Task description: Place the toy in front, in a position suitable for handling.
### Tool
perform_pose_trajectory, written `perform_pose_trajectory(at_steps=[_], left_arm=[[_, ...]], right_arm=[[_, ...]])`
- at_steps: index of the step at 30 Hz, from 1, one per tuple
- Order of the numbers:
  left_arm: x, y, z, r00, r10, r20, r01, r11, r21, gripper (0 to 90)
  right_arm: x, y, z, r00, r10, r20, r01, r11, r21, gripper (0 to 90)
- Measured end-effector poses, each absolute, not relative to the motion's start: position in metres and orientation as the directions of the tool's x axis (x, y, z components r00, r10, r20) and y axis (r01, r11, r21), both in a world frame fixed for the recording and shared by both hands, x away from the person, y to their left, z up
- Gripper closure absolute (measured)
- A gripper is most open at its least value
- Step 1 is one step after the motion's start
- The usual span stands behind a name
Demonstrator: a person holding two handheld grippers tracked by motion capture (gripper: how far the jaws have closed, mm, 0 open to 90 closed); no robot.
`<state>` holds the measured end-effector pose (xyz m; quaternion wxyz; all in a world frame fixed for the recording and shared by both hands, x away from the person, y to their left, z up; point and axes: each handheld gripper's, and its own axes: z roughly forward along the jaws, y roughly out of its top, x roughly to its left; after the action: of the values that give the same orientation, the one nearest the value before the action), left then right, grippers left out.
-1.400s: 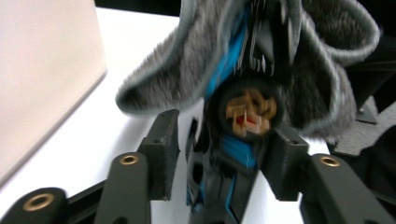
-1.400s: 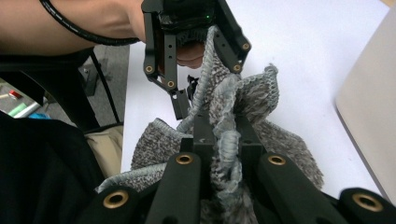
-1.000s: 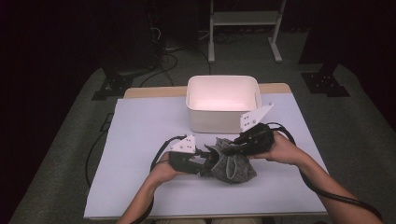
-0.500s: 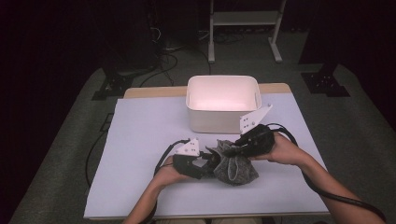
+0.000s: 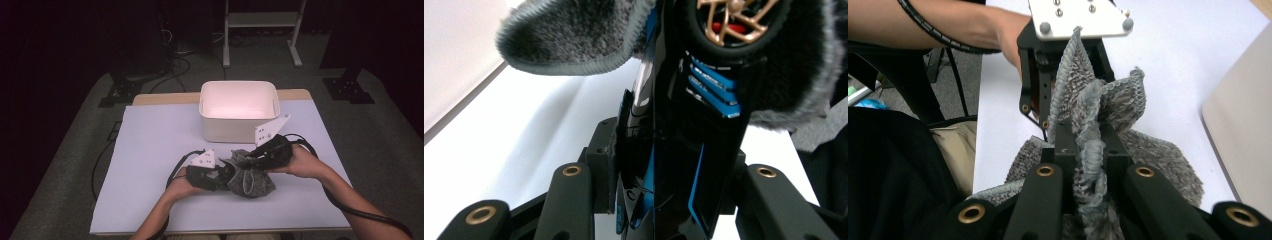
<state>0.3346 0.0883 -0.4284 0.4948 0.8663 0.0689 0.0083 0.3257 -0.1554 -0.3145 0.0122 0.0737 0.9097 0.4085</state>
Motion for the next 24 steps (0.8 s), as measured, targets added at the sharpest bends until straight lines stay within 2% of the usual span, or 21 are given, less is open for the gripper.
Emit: perform_pose_trajectory(at_steps=[8,14,20,24], left_arm=[[0.330,0.112,-0.421,0.990,0.128,-0.062,0.125,-0.571,0.812,56.7],[0.328,0.109,-0.418,0.991,0.125,-0.049,0.116,-0.613,0.781,56.6],[0.329,0.102,-0.418,0.993,0.110,-0.043,0.103,-0.630,0.769,56.5],[0.329,0.099,-0.422,0.993,0.108,-0.037,0.097,-0.619,0.780,56.5]], right_arm=[[0.325,-0.147,-0.324,-0.991,0.124,0.048,0.119,0.659,0.742,81.9],[0.325,-0.141,-0.327,-0.989,0.110,0.094,0.143,0.639,0.756,81.8],[0.324,-0.127,-0.323,-0.994,0.078,0.074,0.107,0.662,0.742,81.8],[0.326,-0.138,-0.331,-0.989,0.098,0.108,0.146,0.648,0.747,81.8]])
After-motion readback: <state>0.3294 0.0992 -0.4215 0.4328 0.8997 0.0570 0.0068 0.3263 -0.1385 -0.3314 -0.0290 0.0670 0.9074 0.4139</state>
